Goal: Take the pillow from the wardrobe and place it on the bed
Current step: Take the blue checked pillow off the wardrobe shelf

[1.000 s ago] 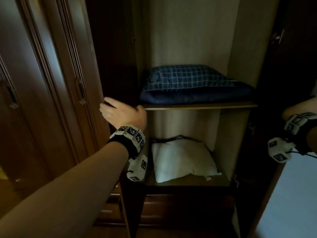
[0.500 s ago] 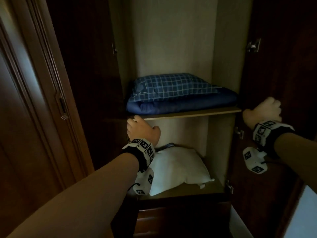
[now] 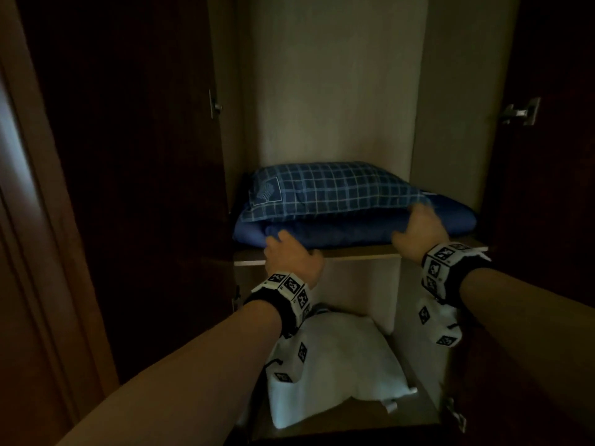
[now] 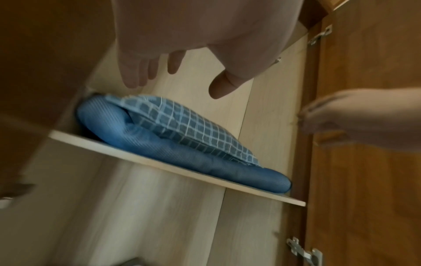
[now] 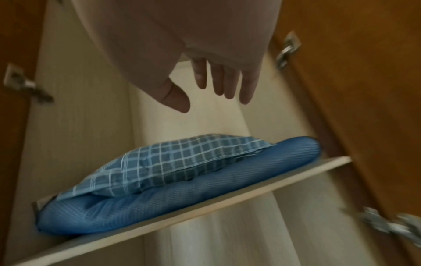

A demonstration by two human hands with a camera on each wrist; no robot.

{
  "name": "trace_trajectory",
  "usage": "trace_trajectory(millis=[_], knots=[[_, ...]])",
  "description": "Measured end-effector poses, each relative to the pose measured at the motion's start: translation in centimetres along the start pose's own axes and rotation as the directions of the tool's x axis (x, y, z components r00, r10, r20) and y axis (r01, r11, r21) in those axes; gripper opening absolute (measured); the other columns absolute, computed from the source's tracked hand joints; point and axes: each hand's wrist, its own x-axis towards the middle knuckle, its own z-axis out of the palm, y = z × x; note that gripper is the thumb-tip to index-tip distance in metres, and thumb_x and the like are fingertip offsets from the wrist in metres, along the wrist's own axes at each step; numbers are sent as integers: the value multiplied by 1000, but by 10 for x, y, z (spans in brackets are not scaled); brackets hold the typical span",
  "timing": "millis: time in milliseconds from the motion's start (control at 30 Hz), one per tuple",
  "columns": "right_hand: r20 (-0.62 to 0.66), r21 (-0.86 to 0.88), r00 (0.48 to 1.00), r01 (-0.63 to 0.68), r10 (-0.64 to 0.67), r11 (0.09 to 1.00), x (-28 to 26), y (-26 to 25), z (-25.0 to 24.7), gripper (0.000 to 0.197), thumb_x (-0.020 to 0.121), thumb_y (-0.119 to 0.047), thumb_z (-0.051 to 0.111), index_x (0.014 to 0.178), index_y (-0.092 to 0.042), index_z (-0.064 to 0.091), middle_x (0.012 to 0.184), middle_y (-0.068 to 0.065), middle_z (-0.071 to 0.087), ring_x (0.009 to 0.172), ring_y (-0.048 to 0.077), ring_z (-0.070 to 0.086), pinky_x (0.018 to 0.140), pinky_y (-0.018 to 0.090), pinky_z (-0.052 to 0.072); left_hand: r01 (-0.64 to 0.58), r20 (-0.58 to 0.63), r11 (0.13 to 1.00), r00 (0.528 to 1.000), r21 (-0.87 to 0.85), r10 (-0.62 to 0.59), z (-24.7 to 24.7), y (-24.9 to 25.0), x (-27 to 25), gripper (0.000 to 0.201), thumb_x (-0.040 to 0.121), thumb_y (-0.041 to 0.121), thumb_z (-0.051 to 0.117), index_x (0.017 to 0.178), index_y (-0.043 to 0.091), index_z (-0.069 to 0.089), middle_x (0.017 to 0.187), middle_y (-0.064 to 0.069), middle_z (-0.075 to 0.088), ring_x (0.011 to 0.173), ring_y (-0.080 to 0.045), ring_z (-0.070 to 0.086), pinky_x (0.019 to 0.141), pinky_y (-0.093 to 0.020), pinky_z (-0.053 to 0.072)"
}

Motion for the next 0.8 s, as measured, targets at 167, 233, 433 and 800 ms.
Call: trace_trajectory(millis=[167, 233, 433, 800], knots=[[46, -25, 989, 143, -142, 989, 59, 0, 43, 65, 82, -17, 65, 139, -6, 34, 140, 19, 41, 123, 35, 43, 96, 45, 47, -30, -8, 999, 1000, 22, 30, 47, 1, 48, 55, 83, 35, 64, 123, 6, 40, 130, -18, 41, 120, -37, 43, 96, -47, 46], [49, -36, 982, 184, -182, 982, 86, 3, 61, 72, 82, -17, 67, 143, -7, 30, 144, 19, 37, 128, 35, 39, 101, 46, 44, -61, -35, 996, 997, 64, 63, 65, -1, 74, 59, 80, 37, 67, 123, 6, 40, 129, -17, 41, 120, -36, 42, 97, -46, 43], [85, -199, 942, 334, -323, 921, 172, 27, 112, 99, 70, -24, 79, 147, -12, 20, 151, 16, 30, 139, 33, 25, 113, 52, 28, -134, -93, 934, 980, 332, 174, 103, 8, 164, 74, 73, 43, 71, 131, 10, 39, 137, -14, 40, 127, -33, 37, 108, -44, 37], [86, -146, 892, 453, -445, 880, 270, 44, 164, 78, 82, -19, 71, 145, -16, 24, 160, 12, 16, 147, 30, 8, 117, 59, 8, -192, -125, 825, 946, 532, 300, 147, 7, 263, 67, 84, 28, 67, 144, 24, 37, 158, -19, 25, 149, -38, 13, 123, -52, 6]])
